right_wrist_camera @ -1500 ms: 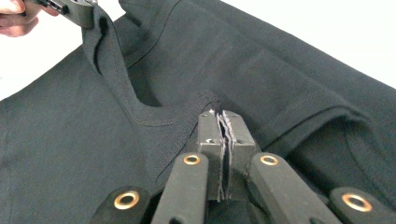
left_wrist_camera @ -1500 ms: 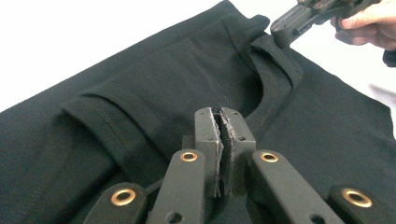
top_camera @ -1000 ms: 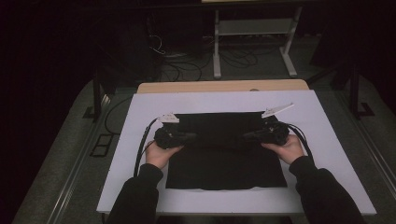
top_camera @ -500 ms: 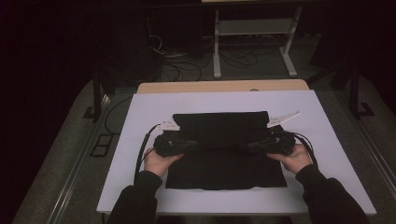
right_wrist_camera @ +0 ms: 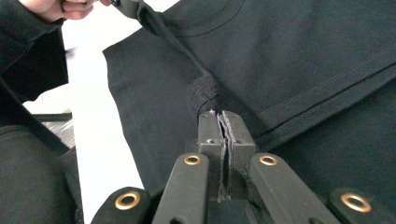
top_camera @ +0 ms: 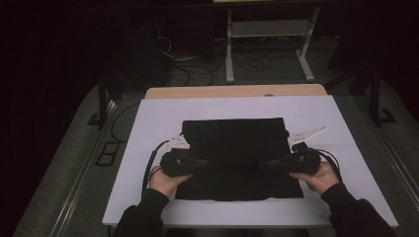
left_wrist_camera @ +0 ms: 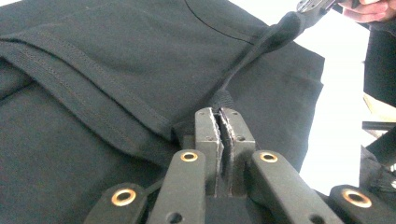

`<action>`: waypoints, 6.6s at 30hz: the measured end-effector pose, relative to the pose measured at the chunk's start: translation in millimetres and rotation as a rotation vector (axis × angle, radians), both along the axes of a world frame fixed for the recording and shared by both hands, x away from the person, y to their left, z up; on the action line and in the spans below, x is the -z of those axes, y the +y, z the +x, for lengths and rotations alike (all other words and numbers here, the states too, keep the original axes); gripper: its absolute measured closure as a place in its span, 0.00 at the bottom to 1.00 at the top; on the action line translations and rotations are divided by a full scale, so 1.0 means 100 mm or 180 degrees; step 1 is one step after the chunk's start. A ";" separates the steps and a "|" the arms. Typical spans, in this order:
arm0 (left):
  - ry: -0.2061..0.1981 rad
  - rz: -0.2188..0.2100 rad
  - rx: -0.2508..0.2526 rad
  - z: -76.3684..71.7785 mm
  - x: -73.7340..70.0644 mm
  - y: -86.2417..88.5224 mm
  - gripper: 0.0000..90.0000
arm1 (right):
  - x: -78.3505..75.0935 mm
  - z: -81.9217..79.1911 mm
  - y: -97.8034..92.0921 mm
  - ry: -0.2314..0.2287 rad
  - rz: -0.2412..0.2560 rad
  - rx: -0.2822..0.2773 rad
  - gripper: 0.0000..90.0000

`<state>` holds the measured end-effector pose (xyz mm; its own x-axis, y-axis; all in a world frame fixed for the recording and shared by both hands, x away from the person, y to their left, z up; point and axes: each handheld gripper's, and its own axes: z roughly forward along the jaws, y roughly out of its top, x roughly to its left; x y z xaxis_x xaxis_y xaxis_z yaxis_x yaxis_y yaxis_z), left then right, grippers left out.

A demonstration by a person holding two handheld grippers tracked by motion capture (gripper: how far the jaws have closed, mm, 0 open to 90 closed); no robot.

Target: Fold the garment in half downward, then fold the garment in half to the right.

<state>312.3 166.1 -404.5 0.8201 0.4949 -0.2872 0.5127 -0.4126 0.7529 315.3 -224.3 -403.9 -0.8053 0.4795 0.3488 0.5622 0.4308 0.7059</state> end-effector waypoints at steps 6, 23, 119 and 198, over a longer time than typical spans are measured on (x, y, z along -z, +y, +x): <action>0.0044 0.0032 0.0072 -0.10 0.01 0.00 0.95 | 0.01 -0.09 0.02 0.0033 -0.0007 -0.0134 0.96; 0.0155 0.0148 0.0351 -0.40 0.00 0.00 0.95 | 0.03 -0.38 0.02 0.0175 0.0004 -0.0354 0.96; -0.0360 -0.0202 -0.0256 -0.56 0.04 0.37 0.00 | -0.23 -0.41 0.00 -0.0530 -0.0162 0.0401 0.00; -0.0269 0.0226 -0.0191 -0.61 0.34 0.57 0.00 | -0.43 0.98 1.32 -0.0680 -0.0272 0.0061 0.00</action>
